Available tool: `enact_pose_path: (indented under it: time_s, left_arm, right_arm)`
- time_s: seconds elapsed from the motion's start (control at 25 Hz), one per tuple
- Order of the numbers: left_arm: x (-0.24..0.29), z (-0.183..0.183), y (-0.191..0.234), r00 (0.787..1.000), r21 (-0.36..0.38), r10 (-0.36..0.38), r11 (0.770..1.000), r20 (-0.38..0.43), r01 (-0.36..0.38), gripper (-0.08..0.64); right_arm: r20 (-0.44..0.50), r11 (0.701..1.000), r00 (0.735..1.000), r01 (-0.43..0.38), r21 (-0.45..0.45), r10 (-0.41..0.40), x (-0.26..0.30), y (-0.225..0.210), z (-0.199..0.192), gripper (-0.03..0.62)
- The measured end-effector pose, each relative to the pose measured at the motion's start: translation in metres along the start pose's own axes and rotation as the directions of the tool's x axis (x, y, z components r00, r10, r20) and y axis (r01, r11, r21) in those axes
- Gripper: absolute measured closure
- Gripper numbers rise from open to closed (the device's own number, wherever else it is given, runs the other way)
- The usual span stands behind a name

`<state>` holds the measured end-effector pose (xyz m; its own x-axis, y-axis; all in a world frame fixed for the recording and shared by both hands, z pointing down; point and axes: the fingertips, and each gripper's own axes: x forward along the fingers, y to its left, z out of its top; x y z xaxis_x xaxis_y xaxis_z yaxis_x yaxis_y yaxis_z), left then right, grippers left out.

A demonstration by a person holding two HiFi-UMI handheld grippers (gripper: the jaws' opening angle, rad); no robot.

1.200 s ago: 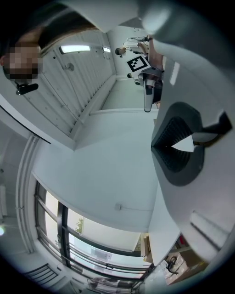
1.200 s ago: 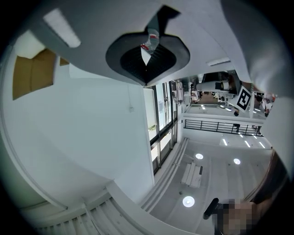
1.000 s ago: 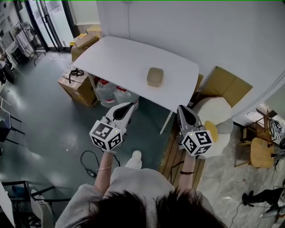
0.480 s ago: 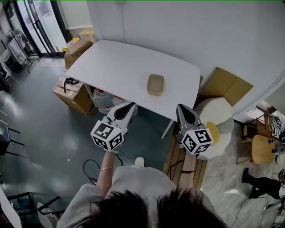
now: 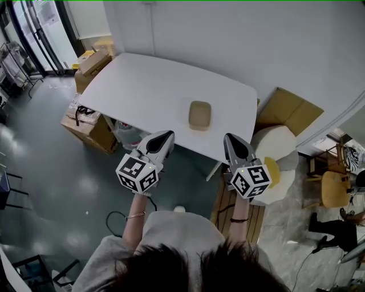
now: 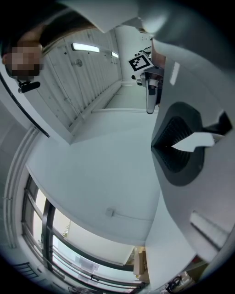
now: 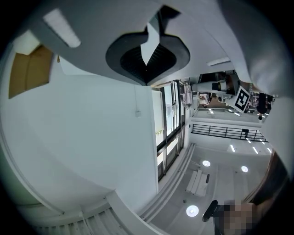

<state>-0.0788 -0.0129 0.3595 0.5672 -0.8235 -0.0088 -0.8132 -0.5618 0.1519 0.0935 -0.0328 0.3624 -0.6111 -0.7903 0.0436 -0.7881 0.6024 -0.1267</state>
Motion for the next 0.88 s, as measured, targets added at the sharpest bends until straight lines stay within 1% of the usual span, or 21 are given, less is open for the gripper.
enact_pose_path:
  time_s: [0.2,0.48,0.64,0.88]
  left_arm:
    - [0.011,-0.006,0.011,1.0,-0.009,-0.015,1.0,-0.007,0.015,0.569]
    - [0.029,-0.005,0.013,0.999,-0.011,-0.035,0.999,-0.015,0.035,0.569]
    - [0.037,-0.008,0.02,1.0,-0.02,-0.021,1.0,-0.017,0.021,0.569]
    - [0.06,-0.008,0.044,1.0,-0.033,0.012,0.999,-0.006,-0.012,0.569]
  right_arm:
    - [-0.007,1.0,1.0,0.024,0.01,-0.024,0.007,-0.007,-0.008,0.58]
    - [0.0,0.999,0.999,0.047,0.024,-0.047,0.016,-0.025,-0.004,0.58]
    - [-0.011,0.999,0.999,0.037,0.034,-0.037,0.028,-0.033,-0.007,0.58]
    - [-0.022,0.999,1.0,0.008,0.035,-0.008,0.058,-0.051,-0.006,0.58]
